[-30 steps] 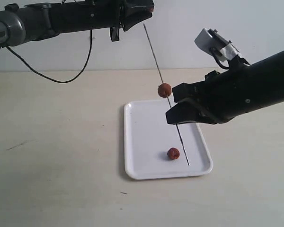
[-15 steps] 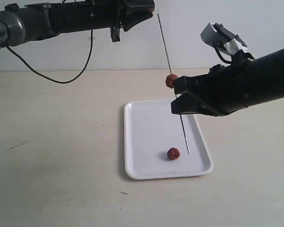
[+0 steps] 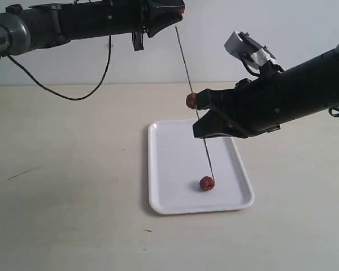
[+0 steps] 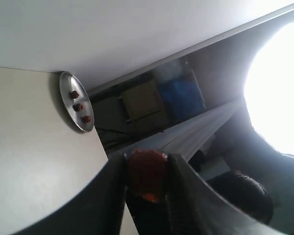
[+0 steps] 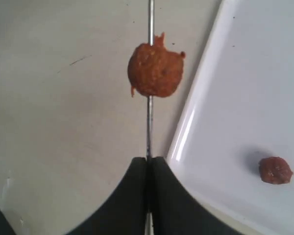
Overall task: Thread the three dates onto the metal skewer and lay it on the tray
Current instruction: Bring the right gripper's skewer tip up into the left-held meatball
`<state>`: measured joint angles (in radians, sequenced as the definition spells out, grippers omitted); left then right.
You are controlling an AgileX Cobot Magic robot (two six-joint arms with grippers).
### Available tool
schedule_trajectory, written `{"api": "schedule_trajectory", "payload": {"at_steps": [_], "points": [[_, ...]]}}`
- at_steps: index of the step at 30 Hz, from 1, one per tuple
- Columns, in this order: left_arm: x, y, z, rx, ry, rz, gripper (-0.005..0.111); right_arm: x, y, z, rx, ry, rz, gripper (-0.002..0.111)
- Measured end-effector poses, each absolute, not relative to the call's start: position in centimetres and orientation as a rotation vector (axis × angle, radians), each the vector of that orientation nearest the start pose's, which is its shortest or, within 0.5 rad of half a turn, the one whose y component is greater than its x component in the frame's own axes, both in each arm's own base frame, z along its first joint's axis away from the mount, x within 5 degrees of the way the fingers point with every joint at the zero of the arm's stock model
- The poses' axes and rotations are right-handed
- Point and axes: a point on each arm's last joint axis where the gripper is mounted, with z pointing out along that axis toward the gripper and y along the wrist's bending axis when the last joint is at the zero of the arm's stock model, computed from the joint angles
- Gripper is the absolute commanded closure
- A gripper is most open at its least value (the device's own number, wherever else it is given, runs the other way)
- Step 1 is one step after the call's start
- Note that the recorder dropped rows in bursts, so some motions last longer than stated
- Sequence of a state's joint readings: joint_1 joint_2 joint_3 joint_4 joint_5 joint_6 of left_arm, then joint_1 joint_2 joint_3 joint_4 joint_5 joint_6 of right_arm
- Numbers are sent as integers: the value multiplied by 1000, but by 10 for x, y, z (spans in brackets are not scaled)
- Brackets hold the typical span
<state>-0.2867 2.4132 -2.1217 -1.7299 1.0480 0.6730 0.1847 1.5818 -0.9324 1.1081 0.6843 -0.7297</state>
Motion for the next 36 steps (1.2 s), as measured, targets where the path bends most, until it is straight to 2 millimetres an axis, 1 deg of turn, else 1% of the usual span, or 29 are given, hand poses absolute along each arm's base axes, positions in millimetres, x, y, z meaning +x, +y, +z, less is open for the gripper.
{"api": "schedule_trajectory", "payload": {"at_steps": [20,36], "points": [[491,-225,255,144,1905,-1842,77,299,111,234,-176,2436,976,108],[491,-225,255,147,1908,-1838,77,304,107,235,-139,2408,915,108]]}}
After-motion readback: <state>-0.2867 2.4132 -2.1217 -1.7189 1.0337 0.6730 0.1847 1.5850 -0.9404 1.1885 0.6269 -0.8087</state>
